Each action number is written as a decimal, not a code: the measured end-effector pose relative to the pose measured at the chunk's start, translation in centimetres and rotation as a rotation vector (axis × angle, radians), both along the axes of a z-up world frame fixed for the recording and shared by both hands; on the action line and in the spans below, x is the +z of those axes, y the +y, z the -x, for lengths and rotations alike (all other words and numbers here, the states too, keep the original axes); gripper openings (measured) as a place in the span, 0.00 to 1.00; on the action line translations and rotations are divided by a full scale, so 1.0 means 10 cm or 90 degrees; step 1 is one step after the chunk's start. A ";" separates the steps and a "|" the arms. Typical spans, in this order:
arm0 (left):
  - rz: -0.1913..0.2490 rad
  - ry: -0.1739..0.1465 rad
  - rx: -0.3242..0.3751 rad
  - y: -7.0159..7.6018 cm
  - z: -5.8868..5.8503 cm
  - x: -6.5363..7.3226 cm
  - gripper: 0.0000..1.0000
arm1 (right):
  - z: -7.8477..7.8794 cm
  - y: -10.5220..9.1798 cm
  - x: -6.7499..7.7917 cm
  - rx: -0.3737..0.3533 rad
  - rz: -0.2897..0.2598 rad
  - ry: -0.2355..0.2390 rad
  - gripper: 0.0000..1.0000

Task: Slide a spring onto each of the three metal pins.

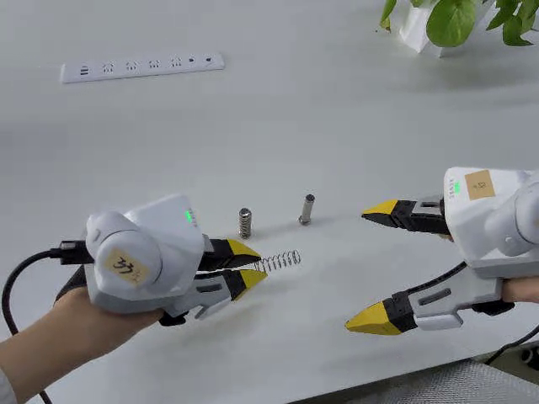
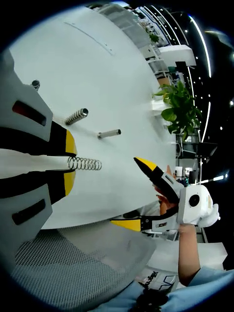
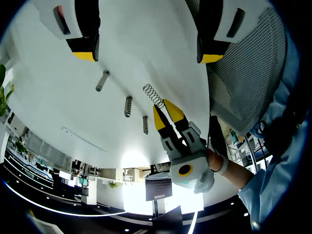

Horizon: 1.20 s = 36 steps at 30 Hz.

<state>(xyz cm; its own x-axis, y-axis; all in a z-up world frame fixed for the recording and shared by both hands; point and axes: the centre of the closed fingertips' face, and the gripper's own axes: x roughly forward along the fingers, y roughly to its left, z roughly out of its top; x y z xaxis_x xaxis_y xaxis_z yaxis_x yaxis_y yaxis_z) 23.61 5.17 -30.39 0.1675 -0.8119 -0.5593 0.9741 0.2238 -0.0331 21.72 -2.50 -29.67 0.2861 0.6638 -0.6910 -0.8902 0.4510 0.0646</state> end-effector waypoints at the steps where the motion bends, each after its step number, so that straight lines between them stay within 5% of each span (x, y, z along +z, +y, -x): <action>1: 0.001 -0.002 0.000 0.02 0.01 0.02 0.07 | -0.02 0.04 0.01 0.005 -0.001 0.001 0.80; 16: 0.017 -0.002 0.013 0.18 0.26 0.12 0.07 | 0.03 0.55 0.22 0.149 -0.013 -0.017 0.59; 26: 0.024 -0.004 0.018 0.24 0.35 0.16 0.07 | 0.19 0.64 0.18 0.264 0.023 -0.040 0.41; 36: 0.037 -0.010 0.014 0.19 0.37 0.23 0.07 | 0.21 0.66 0.13 0.311 0.042 -0.057 0.25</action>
<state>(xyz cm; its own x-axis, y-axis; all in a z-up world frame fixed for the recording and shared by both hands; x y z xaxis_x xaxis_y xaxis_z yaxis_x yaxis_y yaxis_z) 19.94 7.05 -28.05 0.1937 -0.8391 -0.5084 0.9695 0.2430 -0.0317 19.65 4.13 -28.37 0.0122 0.6910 -0.7227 -0.9992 -0.0198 -0.0358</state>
